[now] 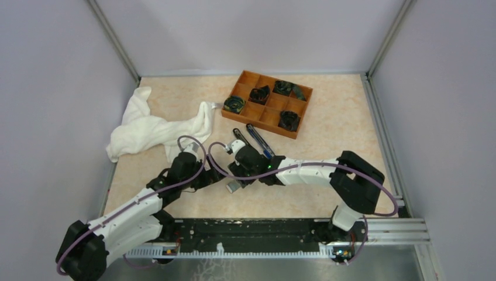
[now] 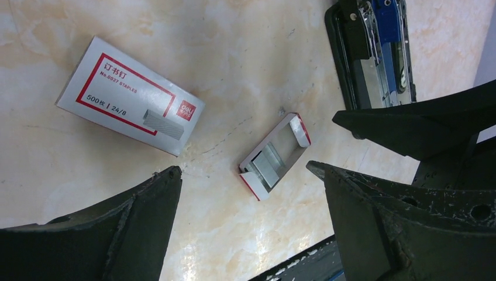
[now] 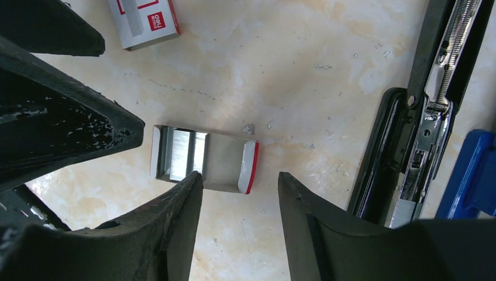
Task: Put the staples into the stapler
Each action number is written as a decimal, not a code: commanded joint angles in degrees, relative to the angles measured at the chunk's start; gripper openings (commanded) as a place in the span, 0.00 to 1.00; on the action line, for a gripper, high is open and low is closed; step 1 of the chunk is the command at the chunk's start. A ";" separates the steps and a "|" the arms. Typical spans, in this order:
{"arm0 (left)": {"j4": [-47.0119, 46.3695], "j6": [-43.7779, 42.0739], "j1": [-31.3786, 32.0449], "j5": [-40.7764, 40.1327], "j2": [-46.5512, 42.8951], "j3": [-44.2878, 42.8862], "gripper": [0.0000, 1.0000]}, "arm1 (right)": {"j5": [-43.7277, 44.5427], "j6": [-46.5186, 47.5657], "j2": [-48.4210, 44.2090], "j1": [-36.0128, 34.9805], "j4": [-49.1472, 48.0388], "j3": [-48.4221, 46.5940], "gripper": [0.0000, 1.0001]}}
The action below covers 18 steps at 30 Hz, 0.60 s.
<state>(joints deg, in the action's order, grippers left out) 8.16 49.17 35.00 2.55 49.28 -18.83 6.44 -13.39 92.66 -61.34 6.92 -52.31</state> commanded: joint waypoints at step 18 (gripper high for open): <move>-0.83 2.79 -0.20 5.59 2.45 2.45 0.94 | -1.02 -2.43 5.96 -1.14 -3.28 -3.41 0.60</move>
<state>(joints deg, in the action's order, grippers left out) 8.93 51.05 35.00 6.28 51.07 -17.47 5.91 -15.03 97.91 -61.60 6.00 -53.01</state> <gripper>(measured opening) 0.945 0.596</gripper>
